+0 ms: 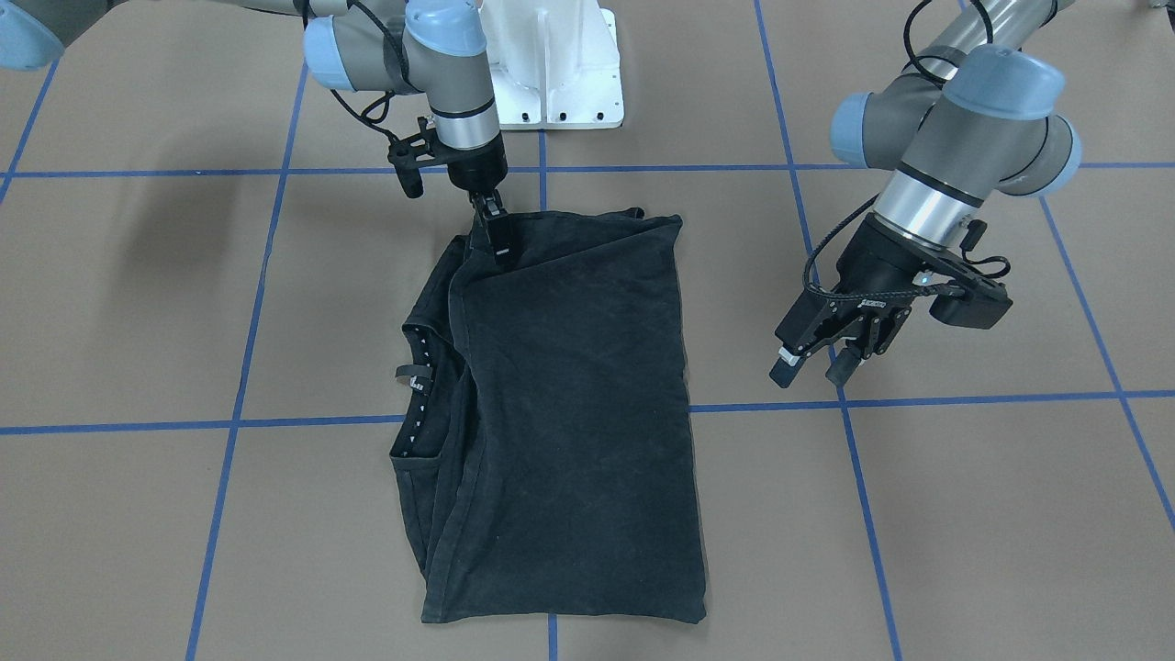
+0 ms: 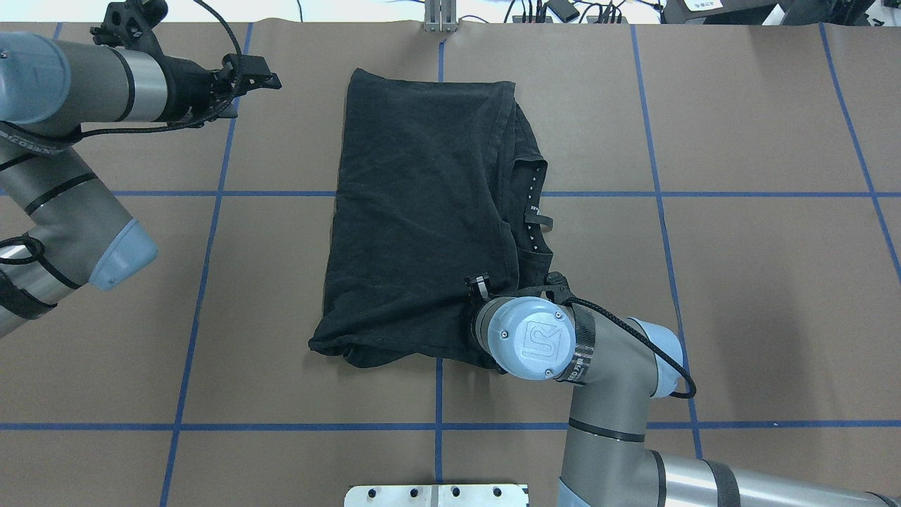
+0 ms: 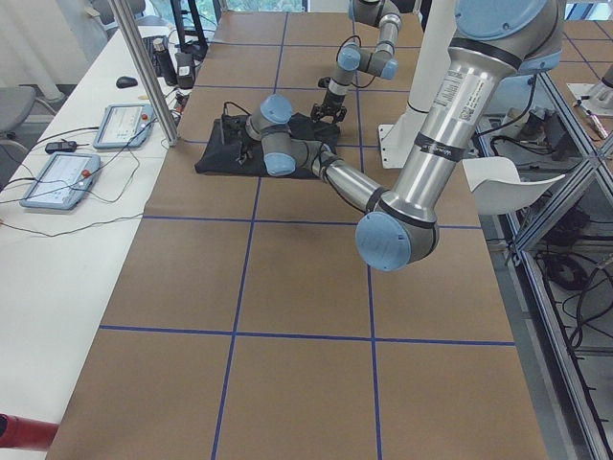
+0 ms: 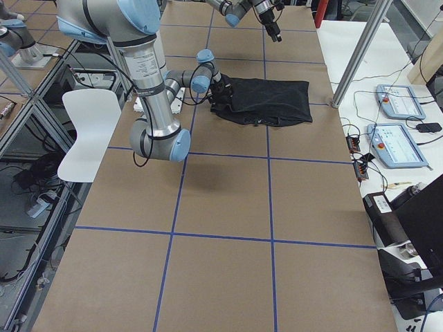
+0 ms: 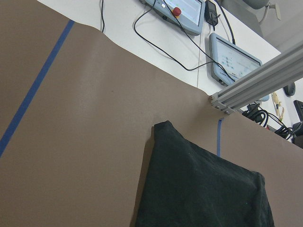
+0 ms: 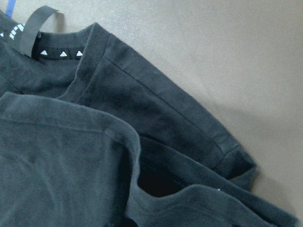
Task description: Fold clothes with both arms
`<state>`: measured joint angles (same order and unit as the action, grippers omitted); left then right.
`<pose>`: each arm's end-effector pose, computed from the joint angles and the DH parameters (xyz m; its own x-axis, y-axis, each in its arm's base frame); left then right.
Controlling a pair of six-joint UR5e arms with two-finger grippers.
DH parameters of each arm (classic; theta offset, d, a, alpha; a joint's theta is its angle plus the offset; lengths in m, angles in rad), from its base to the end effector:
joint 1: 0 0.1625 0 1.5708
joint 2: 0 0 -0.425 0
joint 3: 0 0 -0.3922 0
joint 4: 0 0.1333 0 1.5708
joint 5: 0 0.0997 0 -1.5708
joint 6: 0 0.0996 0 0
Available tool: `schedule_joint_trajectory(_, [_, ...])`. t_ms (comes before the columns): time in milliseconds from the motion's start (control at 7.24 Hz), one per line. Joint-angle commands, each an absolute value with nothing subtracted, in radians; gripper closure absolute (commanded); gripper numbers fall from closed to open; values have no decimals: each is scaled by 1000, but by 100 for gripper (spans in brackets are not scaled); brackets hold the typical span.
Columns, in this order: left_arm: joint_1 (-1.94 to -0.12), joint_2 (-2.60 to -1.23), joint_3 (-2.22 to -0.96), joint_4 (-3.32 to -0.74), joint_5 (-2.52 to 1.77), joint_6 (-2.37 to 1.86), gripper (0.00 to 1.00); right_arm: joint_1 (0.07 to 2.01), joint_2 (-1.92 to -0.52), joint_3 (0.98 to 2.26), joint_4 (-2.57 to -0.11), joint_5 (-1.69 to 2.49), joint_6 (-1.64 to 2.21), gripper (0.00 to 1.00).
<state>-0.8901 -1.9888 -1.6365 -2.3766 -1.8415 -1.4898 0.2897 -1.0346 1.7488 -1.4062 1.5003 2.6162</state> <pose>0.3196 -0.5642 0.2994 0.2216 -0.1498 -0.9636 0.5711 0.8209 0.0037 -0.5863 -0.3212 0.2576 0.0152 0.9050 0.4251 -0.6980 0.3140 -0.6436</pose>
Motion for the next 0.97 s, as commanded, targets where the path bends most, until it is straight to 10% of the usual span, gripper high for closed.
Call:
schedule_joint_trajectory(0, [-890,-1988,-1641,-2376,-1841,-1489,0,293,-1032,1727,-1420,1515,2599,15])
schedule_joint_trajectory(829, [-890,-1988,-1641,-2376,-1841,-1503,0,287,-1017,1759,-1528,1588,2596,16])
